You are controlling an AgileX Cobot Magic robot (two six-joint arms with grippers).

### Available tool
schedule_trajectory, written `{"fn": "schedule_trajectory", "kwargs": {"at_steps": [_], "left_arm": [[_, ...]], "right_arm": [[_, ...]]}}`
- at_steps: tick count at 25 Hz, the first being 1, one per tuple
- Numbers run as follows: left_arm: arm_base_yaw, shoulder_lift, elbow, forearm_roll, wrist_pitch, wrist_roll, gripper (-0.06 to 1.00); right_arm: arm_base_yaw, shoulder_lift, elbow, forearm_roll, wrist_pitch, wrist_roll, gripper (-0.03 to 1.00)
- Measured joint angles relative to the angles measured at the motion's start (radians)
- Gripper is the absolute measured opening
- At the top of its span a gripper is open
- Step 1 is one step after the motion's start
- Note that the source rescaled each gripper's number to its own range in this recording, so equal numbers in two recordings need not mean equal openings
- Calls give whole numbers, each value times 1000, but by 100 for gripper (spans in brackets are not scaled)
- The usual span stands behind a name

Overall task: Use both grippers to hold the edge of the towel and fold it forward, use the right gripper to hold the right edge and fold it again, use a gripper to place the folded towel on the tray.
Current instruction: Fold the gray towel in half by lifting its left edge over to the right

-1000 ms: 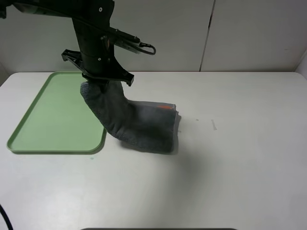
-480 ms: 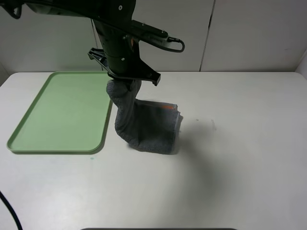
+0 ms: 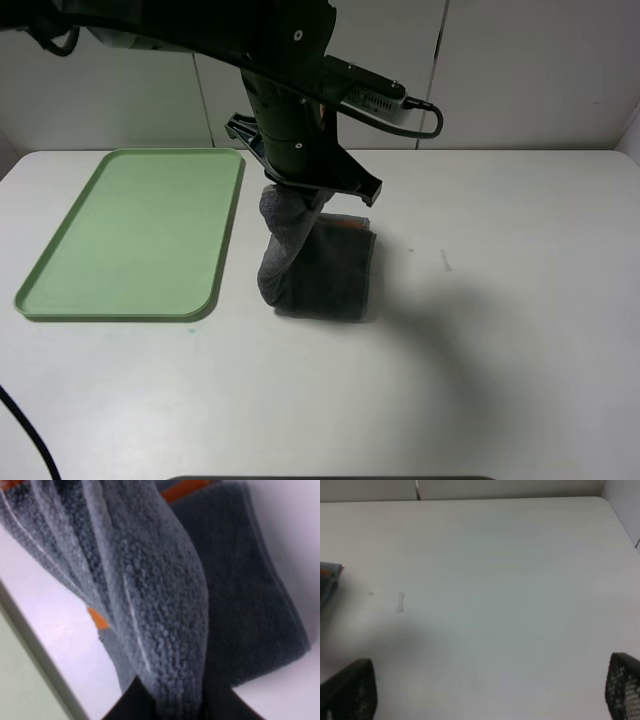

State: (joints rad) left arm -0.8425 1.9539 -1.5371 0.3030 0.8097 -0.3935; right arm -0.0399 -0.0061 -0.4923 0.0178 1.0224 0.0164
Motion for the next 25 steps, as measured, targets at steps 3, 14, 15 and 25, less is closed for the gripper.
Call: {"fn": "schedule_trajectory", "kwargs": {"at_steps": [3, 14, 15, 25], "left_arm": [[-8, 0, 0, -11, 0, 0, 10], [-8, 56, 1, -44, 18, 48, 10], [-8, 56, 1, -44, 17, 48, 10], [-8, 56, 1, -43, 11, 52, 10]], "right_arm": [[0, 0, 0, 0, 0, 0, 100], [0, 0, 0, 0, 0, 0, 100], [0, 0, 0, 0, 0, 0, 100], [0, 0, 0, 0, 0, 0, 100]]}}
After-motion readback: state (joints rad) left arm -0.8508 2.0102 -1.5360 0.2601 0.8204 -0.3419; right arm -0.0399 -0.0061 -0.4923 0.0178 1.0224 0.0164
